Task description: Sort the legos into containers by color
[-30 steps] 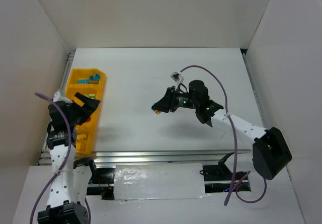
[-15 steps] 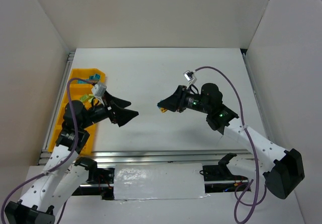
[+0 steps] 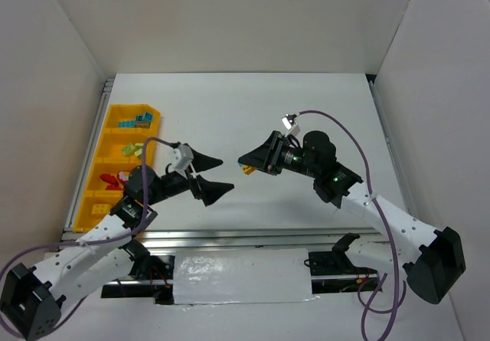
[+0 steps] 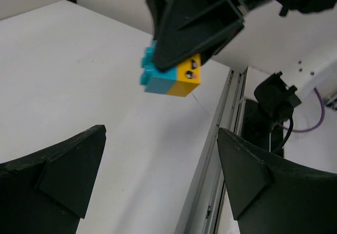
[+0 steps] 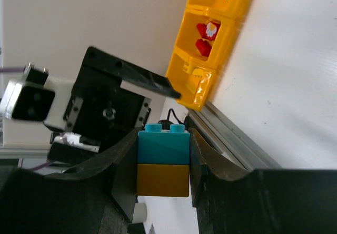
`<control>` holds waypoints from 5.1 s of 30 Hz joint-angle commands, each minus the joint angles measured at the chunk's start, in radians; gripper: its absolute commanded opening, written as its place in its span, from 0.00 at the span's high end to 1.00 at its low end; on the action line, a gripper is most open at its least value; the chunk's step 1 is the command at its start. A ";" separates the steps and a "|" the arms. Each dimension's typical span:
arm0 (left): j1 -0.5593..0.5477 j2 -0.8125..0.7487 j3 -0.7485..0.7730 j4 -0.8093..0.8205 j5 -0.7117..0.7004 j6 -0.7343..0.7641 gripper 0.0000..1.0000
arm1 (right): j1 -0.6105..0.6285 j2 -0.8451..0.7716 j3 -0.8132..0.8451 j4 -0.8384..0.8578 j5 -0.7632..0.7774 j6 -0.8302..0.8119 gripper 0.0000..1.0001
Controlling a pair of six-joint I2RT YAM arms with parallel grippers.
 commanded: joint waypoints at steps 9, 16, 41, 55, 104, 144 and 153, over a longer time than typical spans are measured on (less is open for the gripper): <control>-0.231 0.036 0.009 0.150 -0.239 0.331 0.00 | 0.074 -0.038 -0.008 0.086 0.012 0.041 1.00; -0.249 0.027 -0.017 0.203 -0.230 0.315 0.01 | 0.151 0.057 0.007 0.175 -0.007 0.061 1.00; -0.251 -0.054 0.037 -0.021 -0.294 0.338 1.00 | 0.176 -0.029 0.006 0.149 0.060 -0.008 0.00; -0.251 -0.085 0.038 -0.024 -0.288 0.351 1.00 | 0.200 0.018 0.020 0.148 0.065 -0.012 0.38; -0.251 0.004 0.377 -0.391 0.048 -0.235 0.09 | 0.036 -0.123 0.059 0.192 -0.581 -0.615 1.00; 0.542 0.328 0.642 -0.787 -0.384 -0.354 1.00 | 0.050 -0.045 0.049 -0.201 -0.451 -0.887 1.00; 0.700 0.829 0.984 -0.877 -0.903 -0.428 1.00 | 0.059 -0.190 -0.085 -0.104 -0.377 -0.741 1.00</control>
